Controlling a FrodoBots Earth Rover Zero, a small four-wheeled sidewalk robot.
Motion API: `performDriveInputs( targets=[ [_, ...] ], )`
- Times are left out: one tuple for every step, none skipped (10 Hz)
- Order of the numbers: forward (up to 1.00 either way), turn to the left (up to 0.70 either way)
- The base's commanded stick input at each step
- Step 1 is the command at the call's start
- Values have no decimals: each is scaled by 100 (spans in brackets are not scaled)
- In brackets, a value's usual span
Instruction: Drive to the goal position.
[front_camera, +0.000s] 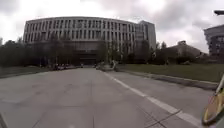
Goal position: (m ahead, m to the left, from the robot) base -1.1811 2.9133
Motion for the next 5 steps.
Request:
performDriveInputs(
  targets=[
    [70,13],
    [70,3],
    [70,2],
    [70,2],
    [70,2]
  ],
)
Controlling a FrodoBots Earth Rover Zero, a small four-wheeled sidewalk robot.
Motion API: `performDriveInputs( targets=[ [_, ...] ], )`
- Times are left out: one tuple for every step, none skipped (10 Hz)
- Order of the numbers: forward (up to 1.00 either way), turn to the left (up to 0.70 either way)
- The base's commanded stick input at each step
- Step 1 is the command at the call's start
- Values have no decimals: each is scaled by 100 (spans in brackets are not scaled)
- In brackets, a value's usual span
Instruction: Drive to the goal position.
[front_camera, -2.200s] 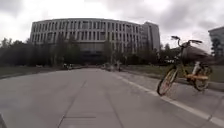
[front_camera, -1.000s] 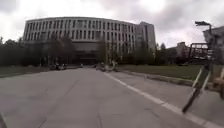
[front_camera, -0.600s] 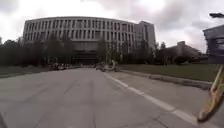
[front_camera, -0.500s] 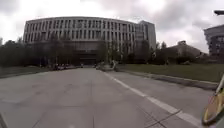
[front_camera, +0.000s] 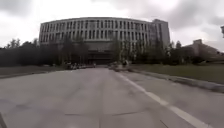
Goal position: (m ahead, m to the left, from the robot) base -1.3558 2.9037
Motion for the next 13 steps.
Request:
performDriveInputs(
  targets=[
    [70,2],
    [70,2],
    [70,2],
    [70,1],
    [70,0],
    [70,1],
    [70,1],
    [70,1],
    [70,1],
    [70,0],
    [70,0],
    [70,2],
    [70,0]
  ],
)
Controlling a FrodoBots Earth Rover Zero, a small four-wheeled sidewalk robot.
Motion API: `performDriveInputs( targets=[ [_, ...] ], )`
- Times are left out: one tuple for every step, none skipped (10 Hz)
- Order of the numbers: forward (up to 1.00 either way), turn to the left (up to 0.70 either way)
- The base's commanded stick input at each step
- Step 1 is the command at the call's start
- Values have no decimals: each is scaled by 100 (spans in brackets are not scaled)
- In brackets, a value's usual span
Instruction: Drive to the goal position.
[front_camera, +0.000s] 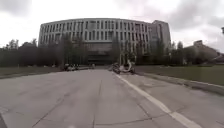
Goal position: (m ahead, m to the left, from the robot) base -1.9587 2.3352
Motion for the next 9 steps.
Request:
performDriveInputs(
  targets=[
    [70,1],
    [70,2],
    [70,2],
    [70,2],
    [70,3],
    [70,4],
    [70,4],
    [70,5],
    [70,11]
  ],
)
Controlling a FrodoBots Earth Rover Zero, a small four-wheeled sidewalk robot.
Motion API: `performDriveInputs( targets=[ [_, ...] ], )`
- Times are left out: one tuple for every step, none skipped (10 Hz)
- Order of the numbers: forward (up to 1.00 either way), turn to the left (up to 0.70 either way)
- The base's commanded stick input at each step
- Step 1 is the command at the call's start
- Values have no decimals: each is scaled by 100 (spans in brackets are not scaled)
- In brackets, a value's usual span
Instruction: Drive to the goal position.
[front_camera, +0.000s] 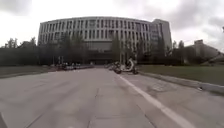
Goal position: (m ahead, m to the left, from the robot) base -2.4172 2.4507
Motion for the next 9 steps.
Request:
performDriveInputs(
  targets=[
    [70,19],
    [70,24],
    [70,29],
    [70,34],
    [70,35],
    [70,35],
    [70,35],
    [70,35],
    [70,35]
  ],
)
